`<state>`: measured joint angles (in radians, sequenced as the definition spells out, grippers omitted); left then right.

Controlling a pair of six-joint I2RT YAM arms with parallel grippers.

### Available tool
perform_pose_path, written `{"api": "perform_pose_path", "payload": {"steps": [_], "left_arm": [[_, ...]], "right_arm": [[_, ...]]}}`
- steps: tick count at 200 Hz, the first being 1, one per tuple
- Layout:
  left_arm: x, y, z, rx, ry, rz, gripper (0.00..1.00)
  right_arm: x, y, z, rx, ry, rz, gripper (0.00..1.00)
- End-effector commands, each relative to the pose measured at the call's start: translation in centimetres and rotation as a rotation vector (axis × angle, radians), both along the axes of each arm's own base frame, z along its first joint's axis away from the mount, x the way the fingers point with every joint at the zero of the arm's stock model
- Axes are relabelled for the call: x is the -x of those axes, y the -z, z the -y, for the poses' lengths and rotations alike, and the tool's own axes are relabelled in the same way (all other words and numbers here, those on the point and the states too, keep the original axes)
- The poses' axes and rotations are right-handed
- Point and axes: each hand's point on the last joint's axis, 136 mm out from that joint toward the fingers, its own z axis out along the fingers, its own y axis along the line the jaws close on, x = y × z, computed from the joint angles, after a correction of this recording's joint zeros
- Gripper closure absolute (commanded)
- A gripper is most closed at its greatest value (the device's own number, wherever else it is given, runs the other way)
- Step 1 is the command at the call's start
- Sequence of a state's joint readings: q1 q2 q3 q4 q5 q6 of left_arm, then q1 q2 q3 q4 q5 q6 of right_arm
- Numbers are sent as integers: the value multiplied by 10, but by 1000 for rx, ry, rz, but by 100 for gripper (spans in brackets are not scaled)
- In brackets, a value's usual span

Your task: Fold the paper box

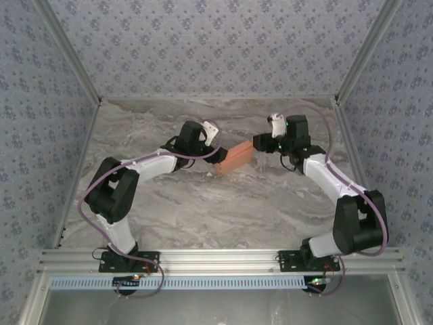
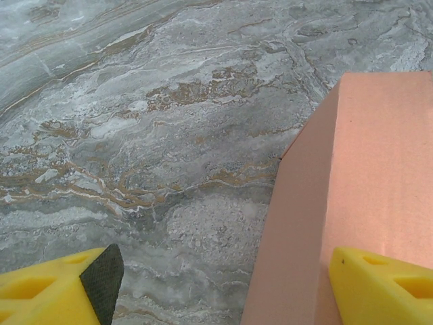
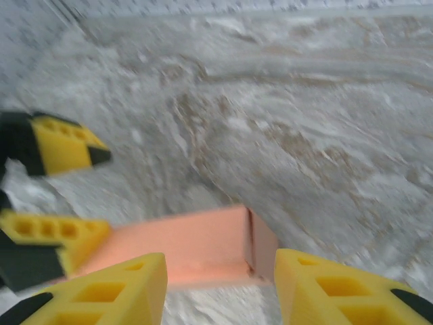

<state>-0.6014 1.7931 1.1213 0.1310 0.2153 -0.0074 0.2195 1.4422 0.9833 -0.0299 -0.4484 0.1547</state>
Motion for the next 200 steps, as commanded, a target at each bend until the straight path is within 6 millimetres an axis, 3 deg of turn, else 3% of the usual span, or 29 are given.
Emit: {"api": "perform_pose_path", "payload": {"steps": [1,25,40,68,90,110,133,174,187,200], "left_arm": [[25,42,-15,-133,19,-100,19],[25,44,-18,-140,12,-98,19],[25,45,-19,-144,6,-100,19],[24,45,-19,-140,1,-101,18],[25,44,-19,-135,0,-96,18],[26,45,-20,-137,2,-96,18],[26,47,-20,-135,1,-99,18],[24,48,-20,-127,-16,-107,18],[24,48,-19,-123,-18,-109,18],[24,49,-20,-125,-21,-112,18]], "right_arm": [[-6,-26,-28,-259,-78,-115,56],[-28,-28,-49,-476,-57,-221,64],[-39,-12,-59,-560,-29,-295,67],[-48,44,-66,-625,50,-470,69],[-40,90,-53,-633,131,-546,69],[-33,108,-40,-630,165,-572,69],[-33,86,-38,-651,146,-536,68],[-39,14,-53,-667,77,-443,65],[-39,6,-58,-676,67,-441,65],[-38,10,-62,-694,71,-454,65]]}}
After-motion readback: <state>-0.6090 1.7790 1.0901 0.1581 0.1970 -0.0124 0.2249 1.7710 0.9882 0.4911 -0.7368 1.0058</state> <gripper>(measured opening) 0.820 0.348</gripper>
